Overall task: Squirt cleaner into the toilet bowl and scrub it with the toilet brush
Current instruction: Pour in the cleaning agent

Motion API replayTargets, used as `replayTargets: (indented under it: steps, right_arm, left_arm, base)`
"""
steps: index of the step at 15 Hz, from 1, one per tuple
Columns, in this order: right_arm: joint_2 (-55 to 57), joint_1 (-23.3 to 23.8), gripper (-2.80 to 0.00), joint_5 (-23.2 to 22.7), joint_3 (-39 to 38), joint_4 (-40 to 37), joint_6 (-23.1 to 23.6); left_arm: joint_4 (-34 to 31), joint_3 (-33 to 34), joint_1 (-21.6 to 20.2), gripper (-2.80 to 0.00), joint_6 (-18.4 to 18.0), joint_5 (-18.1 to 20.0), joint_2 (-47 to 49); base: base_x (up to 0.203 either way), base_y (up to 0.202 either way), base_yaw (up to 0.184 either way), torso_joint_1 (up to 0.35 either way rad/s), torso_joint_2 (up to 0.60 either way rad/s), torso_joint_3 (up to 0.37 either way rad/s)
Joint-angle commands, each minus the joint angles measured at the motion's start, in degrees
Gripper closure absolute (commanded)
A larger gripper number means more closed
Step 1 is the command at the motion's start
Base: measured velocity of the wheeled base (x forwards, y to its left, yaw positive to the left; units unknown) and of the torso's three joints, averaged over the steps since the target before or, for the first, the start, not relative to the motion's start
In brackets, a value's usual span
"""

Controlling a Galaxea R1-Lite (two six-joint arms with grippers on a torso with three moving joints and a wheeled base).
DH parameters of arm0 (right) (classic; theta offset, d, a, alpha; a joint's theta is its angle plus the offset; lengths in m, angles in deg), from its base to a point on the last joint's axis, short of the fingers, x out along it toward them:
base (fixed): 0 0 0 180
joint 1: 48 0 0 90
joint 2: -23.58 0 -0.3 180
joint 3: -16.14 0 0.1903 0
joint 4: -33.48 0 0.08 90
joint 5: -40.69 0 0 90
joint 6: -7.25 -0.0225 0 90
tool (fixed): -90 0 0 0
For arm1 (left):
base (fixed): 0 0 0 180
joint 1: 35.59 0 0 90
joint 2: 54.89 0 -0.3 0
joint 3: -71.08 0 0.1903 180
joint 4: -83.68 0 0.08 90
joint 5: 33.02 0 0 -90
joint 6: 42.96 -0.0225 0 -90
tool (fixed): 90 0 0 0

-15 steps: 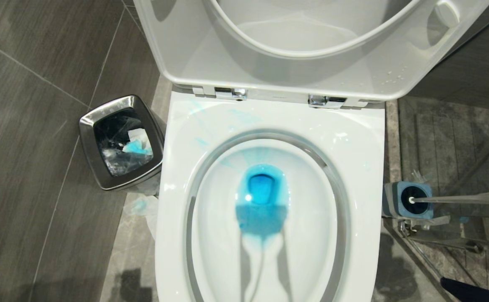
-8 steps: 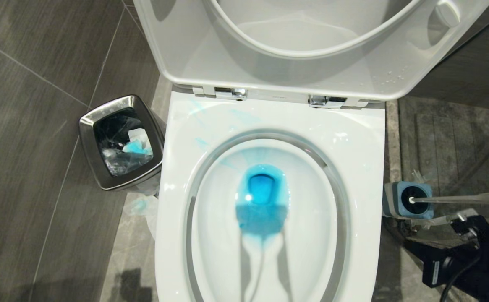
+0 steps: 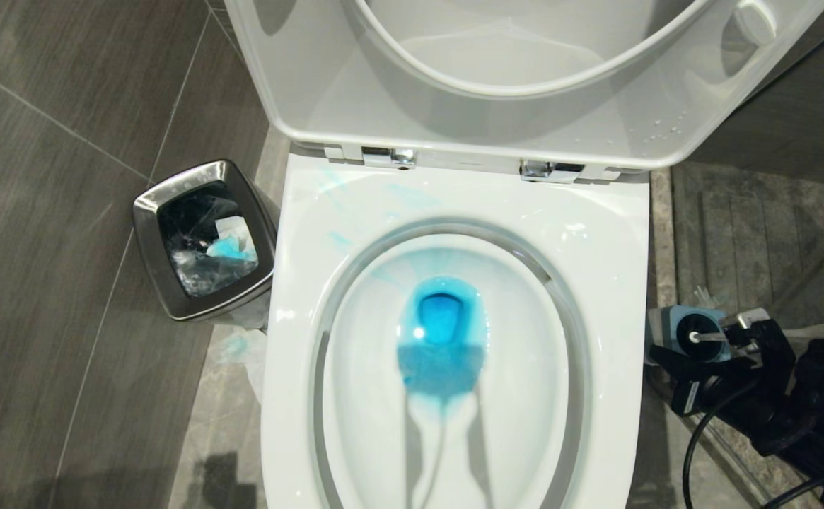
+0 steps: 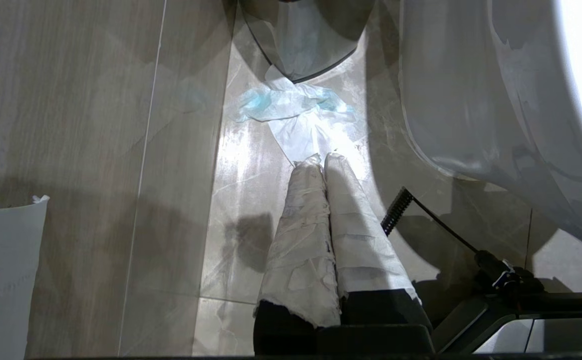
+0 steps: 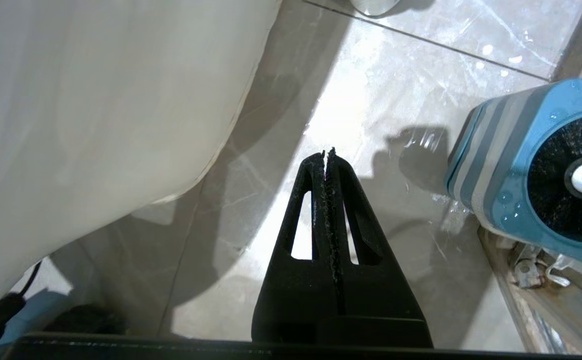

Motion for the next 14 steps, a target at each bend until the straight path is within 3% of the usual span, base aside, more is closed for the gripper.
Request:
replayTargets:
  steps: [1, 12, 13, 14]
  right_arm:
    - [0.7, 0.0, 0.0, -0.1, 0.2, 0.5, 0.0]
    - [9.5, -0.1, 0.0, -0.2, 3.8, 0.5, 2.8]
    - [10.1, -0.2, -2.8, -0.2, 4.5, 0.5, 3.0]
    - [11.2, -0.4, -2.8, -0.2, 5.2, 0.5, 3.1]
  left_arm:
    - [0.0, 0.0, 0.0, 0.0, 0.0, 0.0, 0.1]
    - [0.0, 0.0, 0.0, 0.0, 0.0, 0.0, 0.1]
    - [0.0, 0.0, 0.0, 0.0, 0.0, 0.0, 0.1]
    - [0.0, 0.0, 0.0, 0.0, 0.0, 0.0, 0.1]
  base:
    - [0.0, 0.0, 0.0, 0.0, 0.0, 0.0]
    - [0.0, 0.0, 0.0, 0.0, 0.0, 0.0]
    - [0.0, 0.0, 0.0, 0.0, 0.0, 0.0]
    - [0.0, 0.0, 0.0, 0.0, 0.0, 0.0]
